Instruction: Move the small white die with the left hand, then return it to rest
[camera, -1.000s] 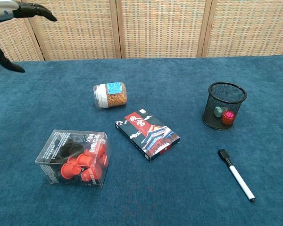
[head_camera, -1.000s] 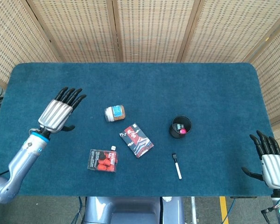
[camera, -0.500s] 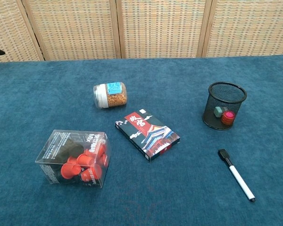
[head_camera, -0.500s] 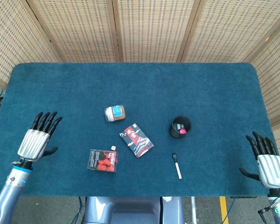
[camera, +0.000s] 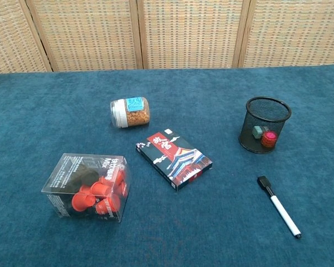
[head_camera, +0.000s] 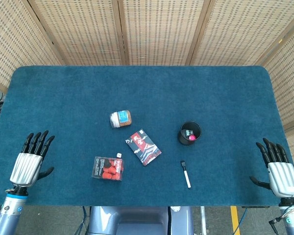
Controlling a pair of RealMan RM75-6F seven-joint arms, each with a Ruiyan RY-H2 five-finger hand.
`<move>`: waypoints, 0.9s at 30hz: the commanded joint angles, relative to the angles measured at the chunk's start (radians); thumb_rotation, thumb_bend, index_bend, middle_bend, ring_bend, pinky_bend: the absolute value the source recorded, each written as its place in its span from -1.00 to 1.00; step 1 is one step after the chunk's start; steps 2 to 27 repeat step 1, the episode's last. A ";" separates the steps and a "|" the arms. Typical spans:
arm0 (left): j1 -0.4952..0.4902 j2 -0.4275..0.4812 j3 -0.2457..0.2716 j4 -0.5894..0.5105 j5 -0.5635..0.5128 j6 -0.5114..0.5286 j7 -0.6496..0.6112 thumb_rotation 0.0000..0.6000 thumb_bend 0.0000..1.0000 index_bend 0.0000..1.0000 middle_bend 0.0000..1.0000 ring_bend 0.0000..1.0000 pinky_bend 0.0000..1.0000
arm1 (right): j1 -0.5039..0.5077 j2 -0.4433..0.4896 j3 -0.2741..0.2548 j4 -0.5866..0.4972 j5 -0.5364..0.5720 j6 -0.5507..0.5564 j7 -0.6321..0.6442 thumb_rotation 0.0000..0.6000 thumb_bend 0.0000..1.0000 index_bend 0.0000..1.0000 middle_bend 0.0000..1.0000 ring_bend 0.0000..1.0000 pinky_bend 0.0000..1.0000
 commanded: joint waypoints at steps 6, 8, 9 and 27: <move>0.007 0.005 -0.005 0.004 -0.007 -0.020 -0.015 1.00 -0.89 -0.87 -1.00 -1.00 -1.00 | 0.001 -0.001 -0.002 -0.002 -0.004 0.000 -0.001 1.00 -0.69 -0.91 -1.00 -1.00 -1.00; 0.007 0.005 -0.005 0.004 -0.007 -0.020 -0.015 1.00 -0.89 -0.87 -1.00 -1.00 -1.00 | 0.001 -0.001 -0.002 -0.002 -0.004 0.000 -0.001 1.00 -0.69 -0.91 -1.00 -1.00 -1.00; 0.007 0.005 -0.005 0.004 -0.007 -0.020 -0.015 1.00 -0.89 -0.87 -1.00 -1.00 -1.00 | 0.001 -0.001 -0.002 -0.002 -0.004 0.000 -0.001 1.00 -0.69 -0.91 -1.00 -1.00 -1.00; 0.007 0.005 -0.005 0.004 -0.007 -0.020 -0.015 1.00 -0.89 -0.87 -1.00 -1.00 -1.00 | 0.001 -0.001 -0.002 -0.002 -0.004 0.000 -0.001 1.00 -0.69 -0.91 -1.00 -1.00 -1.00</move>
